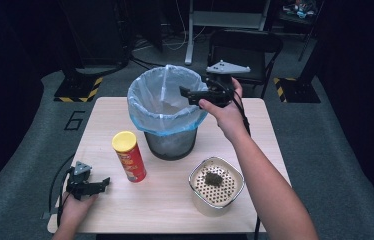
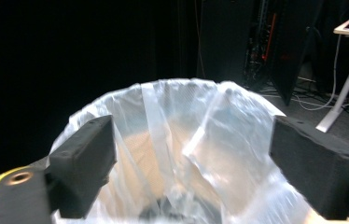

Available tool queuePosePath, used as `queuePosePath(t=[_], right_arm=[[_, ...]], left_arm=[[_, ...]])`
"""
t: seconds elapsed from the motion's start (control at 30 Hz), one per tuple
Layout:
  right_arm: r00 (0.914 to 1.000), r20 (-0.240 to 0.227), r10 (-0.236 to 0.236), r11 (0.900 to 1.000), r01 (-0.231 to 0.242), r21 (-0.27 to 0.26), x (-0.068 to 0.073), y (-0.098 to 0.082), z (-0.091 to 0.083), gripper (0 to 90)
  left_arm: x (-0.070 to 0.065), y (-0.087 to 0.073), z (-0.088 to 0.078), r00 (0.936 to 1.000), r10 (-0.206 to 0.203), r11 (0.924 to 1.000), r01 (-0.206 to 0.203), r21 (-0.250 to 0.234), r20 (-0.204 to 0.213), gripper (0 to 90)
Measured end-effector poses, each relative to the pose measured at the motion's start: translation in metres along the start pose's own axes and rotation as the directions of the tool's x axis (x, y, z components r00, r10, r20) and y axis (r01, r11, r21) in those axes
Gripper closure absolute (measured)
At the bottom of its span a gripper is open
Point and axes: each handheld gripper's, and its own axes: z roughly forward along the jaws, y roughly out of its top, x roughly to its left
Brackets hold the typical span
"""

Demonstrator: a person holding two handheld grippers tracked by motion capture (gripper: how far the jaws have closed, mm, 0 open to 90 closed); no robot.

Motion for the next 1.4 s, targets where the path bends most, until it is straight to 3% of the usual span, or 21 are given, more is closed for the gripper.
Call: queuePosePath(t=[0.13,0.2,0.27,0.4,0.57,0.7,0.83,0.93,1.1,1.13,1.2,1.3,1.37,1.4], right_arm=[[0.9996,0.001,-0.028,1.0,0.028,0.008,-0.002,-0.012,-0.015,15.0],[0.9995,-0.017,-0.028,1.0,0.028,0.011,-0.004,-0.03,-0.033,21.8],[0.9997,-0.007,-0.025,1.0,0.025,0.008,-0.006,-0.038,-0.04,21.8],[0.9996,0.016,-0.025,0.999,0.025,0.03,-0.009,-0.058,-0.058,22.6],[0.999,0.045,0.001,1.0,-0.002,0.02,-0.012,-0.083,-0.076,23.5],[0.9965,0.072,0.042,0.999,-0.043,0.018,-0.018,-0.104,-0.086,23.5],[0.9921,0.107,0.065,0.997,-0.069,0.029,-0.026,-0.123,-0.095,23.5],[0.9891,0.137,0.056,0.997,-0.062,0.039,-0.029,-0.136,-0.103,23.5],[0.9868,0.146,0.069,0.996,-0.076,0.041,-0.029,-0.149,-0.112,23.5],[0.9868,0.146,0.069,0.996,-0.076,0.041,-0.029,-0.149,-0.112,23.5],[0.985,0.167,0.045,0.997,-0.054,0.052,-0.034,-0.149,-0.116,23.5],[0.9842,0.161,0.073,0.996,-0.08,0.038,-0.036,-0.151,-0.12,23.5],[0.9846,0.165,0.057,0.997,-0.065,0.045,-0.037,-0.152,-0.12,23.5],[0.9845,0.165,0.06,0.997,-0.068,0.047,-0.038,-0.153,-0.12,23.5]], left_arm=[[0.001,0.0,-0.002,0.9996,-0.024,0.9997,0.024,-0.006,0.014,13.0],[0.001,0.0,-0.005,0.9977,-0.061,0.9978,0.062,-0.024,0.031,13.3],[0.001,0.001,-0.007,0.9968,-0.071,0.9967,0.073,-0.037,0.037,13.2],[-0.001,0.005,-0.014,0.9945,-0.084,0.9944,0.088,-0.059,0.063,13.1],[-0.011,0.011,-0.021,0.9921,-0.087,0.9912,0.095,-0.092,0.091,12.0],[-0.025,0.016,-0.023,0.9938,-0.031,0.995,0.041,-0.091,0.107,11.7],[-0.038,0.021,-0.027,0.9911,0.008,0.9945,0.006,-0.104,0.133,11.8],[-0.047,0.025,-0.028,0.9856,0.028,0.9926,-0.008,-0.121,0.166,11.8],[-0.065,0.03,-0.029,0.9709,0.093,0.9888,-0.064,-0.135,0.221,11.6],[-0.065,0.03,-0.029,0.9709,0.093,0.9888,-0.064,-0.135,0.221,11.6],[-0.07,0.035,-0.026,0.9645,0.087,0.9882,-0.052,-0.144,0.249,11.6],[-0.074,0.039,-0.021,0.9656,0.061,0.9902,-0.026,-0.137,0.253,11.7],[-0.075,0.043,-0.019,0.9617,0.052,0.9893,-0.013,-0.145,0.269,11.8],[-0.077,0.045,-0.019,0.9637,0.054,0.9866,-0.011,-0.163,0.261,11.9]])
